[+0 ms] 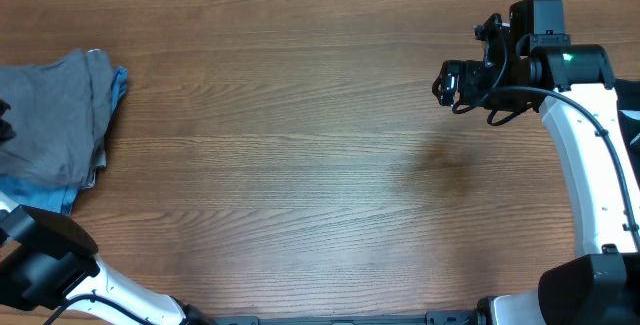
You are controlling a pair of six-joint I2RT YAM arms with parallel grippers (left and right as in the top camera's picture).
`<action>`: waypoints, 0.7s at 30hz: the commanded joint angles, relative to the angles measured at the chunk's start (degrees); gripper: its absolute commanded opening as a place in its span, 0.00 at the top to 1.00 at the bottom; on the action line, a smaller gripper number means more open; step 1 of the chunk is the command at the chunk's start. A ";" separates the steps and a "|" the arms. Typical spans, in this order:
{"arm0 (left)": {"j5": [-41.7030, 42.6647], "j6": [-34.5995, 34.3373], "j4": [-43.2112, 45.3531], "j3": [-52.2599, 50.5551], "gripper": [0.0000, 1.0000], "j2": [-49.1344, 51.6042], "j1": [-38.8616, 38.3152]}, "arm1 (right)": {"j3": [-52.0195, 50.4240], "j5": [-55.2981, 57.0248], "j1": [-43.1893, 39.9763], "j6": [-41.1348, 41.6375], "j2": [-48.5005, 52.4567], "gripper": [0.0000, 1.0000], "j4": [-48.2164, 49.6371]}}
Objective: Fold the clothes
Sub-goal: 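Lower the grey shorts onto the blue cloth and open the left gripper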
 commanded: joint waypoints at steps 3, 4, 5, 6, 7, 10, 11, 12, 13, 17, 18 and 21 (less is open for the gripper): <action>-1.62 -1.51 1.81 -0.35 0.96 2.62 0.66 | -0.26 -0.50 -0.22 0.02 0.22 0.00 -0.04; -2.36 -1.53 1.99 -0.46 0.96 3.76 0.68 | -0.26 -0.50 -0.22 0.02 0.22 0.00 -0.07; -2.89 -1.51 1.95 -0.46 0.96 5.14 0.70 | -0.26 -0.50 -0.22 0.02 0.22 0.00 -0.02; -2.86 -1.49 1.55 -0.48 0.96 6.97 0.70 | -0.26 -0.50 -0.22 0.02 0.22 0.00 -0.02; -2.91 -1.46 1.36 -0.48 0.96 8.39 0.70 | -0.26 -0.50 -0.22 0.02 0.22 0.00 -0.04; -4.63 -1.46 0.76 -0.50 0.96 13.57 0.70 | -0.26 -0.50 -0.22 0.02 0.22 0.00 -0.04; -4.85 -1.46 0.13 -0.50 0.96 15.26 0.70 | -0.26 -0.48 -0.22 0.02 0.22 0.00 -0.02; -5.86 -1.49 -0.76 -0.50 0.96 17.42 0.70 | -0.26 -0.48 -0.22 0.02 0.22 0.00 -0.02; -5.84 -1.49 -1.27 -0.50 0.96 18.10 0.72 | -0.26 -0.48 -0.22 0.02 0.22 0.00 -0.02; -2.93 -1.49 -1.88 0.35 0.96 18.23 0.72 | -0.26 -0.48 -0.22 0.02 0.22 0.00 -0.02; -1.22 -1.44 -2.40 1.75 0.96 17.42 0.72 | -0.26 -0.48 -0.22 0.02 0.22 0.00 0.00; 3.32 -1.29 -3.19 6.01 0.96 14.93 0.72 | -0.26 -0.46 -0.22 0.02 0.22 0.00 0.02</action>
